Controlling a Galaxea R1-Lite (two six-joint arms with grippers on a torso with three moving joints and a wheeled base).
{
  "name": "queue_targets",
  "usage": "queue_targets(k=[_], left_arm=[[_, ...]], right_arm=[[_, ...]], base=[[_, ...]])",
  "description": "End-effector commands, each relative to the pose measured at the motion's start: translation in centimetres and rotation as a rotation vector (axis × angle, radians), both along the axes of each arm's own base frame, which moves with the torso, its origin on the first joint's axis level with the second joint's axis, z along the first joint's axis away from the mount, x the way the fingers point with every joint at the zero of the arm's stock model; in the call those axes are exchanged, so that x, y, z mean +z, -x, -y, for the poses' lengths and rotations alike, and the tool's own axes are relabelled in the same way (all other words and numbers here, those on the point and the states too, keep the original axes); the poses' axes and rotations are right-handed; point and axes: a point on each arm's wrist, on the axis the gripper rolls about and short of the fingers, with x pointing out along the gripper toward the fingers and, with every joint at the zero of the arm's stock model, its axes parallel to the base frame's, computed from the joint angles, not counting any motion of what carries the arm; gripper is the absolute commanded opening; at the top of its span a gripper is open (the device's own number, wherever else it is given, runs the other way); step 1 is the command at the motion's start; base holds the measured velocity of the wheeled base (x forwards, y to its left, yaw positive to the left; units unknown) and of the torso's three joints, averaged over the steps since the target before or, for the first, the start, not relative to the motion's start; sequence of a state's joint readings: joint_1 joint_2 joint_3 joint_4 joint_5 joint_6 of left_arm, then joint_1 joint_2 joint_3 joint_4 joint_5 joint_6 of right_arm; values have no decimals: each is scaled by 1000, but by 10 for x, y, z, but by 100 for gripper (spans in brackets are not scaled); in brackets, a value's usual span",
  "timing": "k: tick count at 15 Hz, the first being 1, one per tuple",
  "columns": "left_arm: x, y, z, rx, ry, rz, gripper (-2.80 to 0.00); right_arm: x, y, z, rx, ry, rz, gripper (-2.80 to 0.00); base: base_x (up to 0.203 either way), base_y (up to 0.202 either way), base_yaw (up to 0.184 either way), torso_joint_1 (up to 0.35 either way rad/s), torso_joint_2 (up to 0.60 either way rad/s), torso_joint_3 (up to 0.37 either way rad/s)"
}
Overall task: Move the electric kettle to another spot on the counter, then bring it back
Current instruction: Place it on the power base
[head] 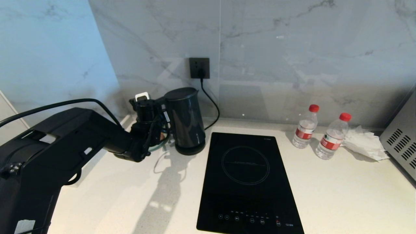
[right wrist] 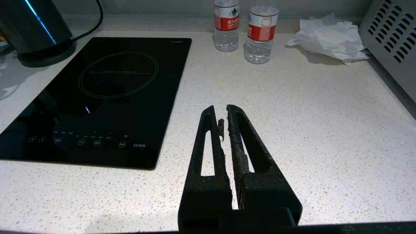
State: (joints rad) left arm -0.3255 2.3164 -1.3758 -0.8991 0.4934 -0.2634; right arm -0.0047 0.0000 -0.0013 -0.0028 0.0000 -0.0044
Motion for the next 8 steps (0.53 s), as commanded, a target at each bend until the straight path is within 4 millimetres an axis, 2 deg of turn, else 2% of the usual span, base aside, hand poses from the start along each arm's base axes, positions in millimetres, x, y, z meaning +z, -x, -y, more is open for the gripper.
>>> queue_targets(k=[1,4,8], left_arm=[[5,8,0,-5,2,-1,-280],[11,16,3,-17,9,1,-280],[8,20,2,-19,5,-16,-280]], right_arm=[[0,0,0,0,0,1,-280],[0,0,0,0,0,0,-280],[0,0,0,0,1,1,-280]], base=[[0,0,0,0,0,0],[0,0,0,0,0,0],[0,0,0,0,0,0]])
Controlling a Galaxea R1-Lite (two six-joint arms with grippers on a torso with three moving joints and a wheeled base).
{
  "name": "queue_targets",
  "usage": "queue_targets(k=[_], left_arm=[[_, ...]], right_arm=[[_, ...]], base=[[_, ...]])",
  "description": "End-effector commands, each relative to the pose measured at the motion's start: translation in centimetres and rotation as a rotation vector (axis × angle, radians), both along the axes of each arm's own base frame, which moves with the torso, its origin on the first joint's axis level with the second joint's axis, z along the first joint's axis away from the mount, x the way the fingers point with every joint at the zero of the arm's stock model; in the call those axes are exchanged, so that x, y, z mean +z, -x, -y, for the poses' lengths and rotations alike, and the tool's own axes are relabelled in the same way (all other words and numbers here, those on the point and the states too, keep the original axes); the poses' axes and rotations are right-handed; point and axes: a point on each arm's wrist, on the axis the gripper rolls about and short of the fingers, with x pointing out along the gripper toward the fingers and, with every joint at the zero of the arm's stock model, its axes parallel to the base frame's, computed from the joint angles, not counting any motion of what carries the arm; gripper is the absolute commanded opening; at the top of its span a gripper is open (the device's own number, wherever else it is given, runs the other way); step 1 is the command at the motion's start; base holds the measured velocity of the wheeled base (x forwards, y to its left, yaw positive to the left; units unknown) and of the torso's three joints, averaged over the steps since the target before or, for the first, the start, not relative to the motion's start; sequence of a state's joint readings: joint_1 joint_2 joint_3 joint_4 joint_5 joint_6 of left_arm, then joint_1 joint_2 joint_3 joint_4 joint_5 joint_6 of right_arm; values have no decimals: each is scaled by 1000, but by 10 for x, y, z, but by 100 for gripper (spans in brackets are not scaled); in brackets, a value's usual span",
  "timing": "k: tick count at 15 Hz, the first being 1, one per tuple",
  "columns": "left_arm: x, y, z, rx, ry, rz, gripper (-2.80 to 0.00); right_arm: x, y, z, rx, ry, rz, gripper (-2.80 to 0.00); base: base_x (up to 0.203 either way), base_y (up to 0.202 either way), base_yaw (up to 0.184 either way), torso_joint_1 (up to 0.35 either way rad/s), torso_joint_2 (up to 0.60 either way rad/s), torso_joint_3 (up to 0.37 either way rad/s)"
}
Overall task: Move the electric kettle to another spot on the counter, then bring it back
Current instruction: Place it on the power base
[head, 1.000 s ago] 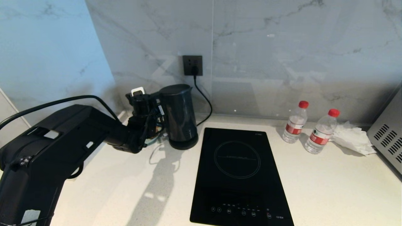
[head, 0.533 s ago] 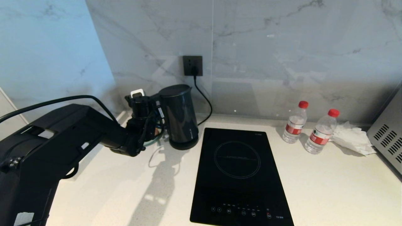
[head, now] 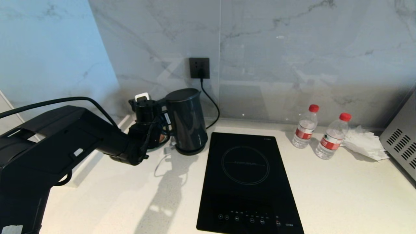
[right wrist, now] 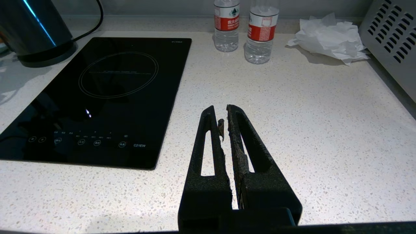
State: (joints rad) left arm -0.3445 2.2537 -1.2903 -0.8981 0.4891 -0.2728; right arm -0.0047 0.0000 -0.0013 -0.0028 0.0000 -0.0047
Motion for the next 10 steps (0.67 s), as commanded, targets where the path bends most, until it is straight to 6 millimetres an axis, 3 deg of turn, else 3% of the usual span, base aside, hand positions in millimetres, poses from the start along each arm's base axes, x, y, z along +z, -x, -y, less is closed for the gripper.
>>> queue_targets(k=[1,10], left_arm=[[2,2,0,4,4,7,-280],[-19,1,17,-31,-10,-35,-280]], right_arm=[[0,0,0,0,1,1,-280],[0,0,0,0,1,1,-280]], base=[[0,0,0,0,0,0],[0,0,0,0,0,0]])
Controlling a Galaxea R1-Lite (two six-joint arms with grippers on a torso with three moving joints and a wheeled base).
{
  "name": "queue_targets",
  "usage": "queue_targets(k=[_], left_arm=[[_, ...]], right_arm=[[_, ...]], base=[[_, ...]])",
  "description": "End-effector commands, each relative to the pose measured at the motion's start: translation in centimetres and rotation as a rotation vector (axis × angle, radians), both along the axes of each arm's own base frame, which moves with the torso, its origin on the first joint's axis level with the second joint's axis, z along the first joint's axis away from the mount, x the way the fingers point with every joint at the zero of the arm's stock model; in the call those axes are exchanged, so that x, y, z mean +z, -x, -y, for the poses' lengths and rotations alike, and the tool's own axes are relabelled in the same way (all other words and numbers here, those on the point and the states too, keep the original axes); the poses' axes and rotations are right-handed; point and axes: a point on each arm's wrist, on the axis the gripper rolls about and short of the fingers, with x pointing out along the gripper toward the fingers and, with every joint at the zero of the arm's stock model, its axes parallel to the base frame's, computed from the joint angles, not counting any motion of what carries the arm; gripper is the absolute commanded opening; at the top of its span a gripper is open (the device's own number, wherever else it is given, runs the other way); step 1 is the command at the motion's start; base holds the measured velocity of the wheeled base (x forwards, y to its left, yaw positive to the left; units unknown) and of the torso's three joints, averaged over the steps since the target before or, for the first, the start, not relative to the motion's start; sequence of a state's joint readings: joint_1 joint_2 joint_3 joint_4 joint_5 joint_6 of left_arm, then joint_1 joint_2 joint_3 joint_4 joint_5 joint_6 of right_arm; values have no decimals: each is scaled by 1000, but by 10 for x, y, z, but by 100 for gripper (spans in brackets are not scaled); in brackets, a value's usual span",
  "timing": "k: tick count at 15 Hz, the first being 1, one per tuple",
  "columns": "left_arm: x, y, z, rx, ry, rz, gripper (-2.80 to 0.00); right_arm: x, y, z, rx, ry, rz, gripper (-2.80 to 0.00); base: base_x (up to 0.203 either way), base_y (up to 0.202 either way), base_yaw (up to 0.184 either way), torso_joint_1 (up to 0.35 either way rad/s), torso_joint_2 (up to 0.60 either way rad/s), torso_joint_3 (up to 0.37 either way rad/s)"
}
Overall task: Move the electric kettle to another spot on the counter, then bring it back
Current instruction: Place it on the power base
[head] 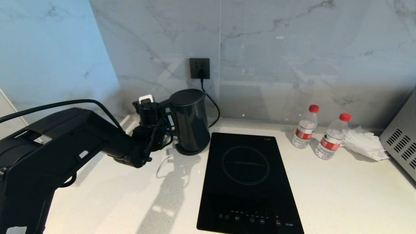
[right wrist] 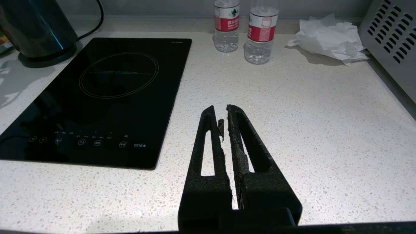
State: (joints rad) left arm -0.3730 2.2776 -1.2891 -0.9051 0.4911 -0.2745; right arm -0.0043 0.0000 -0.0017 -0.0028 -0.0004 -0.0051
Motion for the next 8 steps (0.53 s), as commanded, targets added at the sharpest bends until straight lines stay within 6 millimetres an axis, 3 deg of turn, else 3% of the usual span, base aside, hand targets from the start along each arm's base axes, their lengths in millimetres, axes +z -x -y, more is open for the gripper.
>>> queue_targets(k=[1,8], left_arm=[[-10,-1,5,-8,-7,-22,-280],[-7,-4,1,0,-5,-10,-280]], right_arm=[[0,0,0,0,0,0,-280],[0,0,0,0,0,1,-280]], base=[[0,0,0,0,0,0],[0,0,0,0,0,0]])
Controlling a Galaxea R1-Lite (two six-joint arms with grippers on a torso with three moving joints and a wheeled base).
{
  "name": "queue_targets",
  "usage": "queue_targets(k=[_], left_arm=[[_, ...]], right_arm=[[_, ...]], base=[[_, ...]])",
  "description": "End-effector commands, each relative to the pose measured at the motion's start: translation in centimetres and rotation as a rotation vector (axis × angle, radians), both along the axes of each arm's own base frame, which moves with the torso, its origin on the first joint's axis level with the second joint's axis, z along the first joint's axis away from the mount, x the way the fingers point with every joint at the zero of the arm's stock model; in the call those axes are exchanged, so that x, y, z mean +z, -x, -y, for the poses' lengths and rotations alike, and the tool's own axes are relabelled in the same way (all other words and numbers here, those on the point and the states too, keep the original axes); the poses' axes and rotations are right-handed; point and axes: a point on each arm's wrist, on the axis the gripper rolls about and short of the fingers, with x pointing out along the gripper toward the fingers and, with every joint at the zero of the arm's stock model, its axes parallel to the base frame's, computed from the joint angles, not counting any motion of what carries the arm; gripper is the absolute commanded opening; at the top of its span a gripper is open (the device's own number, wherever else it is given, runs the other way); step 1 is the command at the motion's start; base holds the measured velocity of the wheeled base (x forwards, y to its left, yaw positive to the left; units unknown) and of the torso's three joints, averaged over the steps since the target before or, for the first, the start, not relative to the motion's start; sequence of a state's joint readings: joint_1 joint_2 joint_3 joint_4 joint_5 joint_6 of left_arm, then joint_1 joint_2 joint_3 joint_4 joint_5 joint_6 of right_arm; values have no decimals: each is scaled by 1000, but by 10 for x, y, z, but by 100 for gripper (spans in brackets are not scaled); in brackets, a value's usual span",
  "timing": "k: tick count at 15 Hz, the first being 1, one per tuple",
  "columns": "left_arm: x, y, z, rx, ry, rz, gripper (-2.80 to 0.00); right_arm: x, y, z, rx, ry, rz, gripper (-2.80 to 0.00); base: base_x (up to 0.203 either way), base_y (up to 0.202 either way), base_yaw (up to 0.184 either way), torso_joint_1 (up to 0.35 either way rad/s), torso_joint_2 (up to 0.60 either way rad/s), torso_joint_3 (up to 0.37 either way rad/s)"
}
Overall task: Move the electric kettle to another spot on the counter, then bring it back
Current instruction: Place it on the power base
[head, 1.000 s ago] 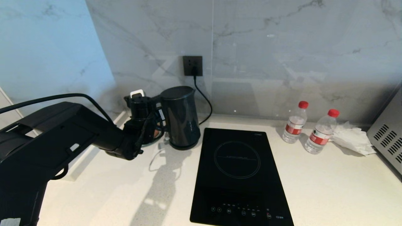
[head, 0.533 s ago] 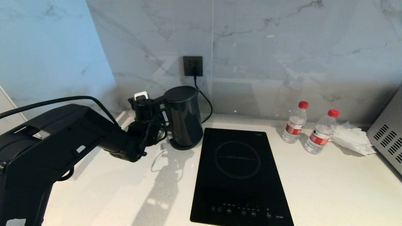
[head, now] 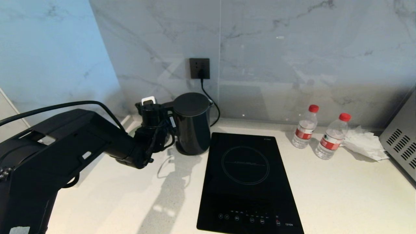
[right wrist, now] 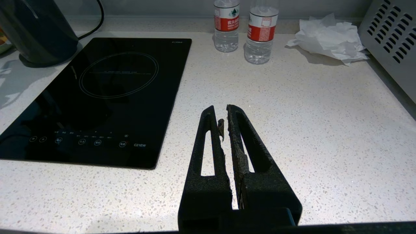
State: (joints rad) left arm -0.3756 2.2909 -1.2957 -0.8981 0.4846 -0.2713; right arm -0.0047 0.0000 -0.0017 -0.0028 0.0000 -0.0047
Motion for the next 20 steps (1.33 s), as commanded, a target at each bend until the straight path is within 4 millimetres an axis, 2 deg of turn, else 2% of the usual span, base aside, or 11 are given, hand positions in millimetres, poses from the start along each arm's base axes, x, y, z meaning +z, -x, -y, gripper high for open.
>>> queue_targets(k=[1,8,20], left_arm=[[2,-5,0,11,7,19,-280],[8,-14,0,32,7,35,-280],[13,-26,-22,74,7,58,-280]], right_arm=[[0,0,0,0,1,0,-280],[0,0,0,0,0,0,-280],[0,0,0,0,0,-1,-280]], base=[[0,0,0,0,0,0],[0,0,0,0,0,0],[0,0,0,0,0,0]])
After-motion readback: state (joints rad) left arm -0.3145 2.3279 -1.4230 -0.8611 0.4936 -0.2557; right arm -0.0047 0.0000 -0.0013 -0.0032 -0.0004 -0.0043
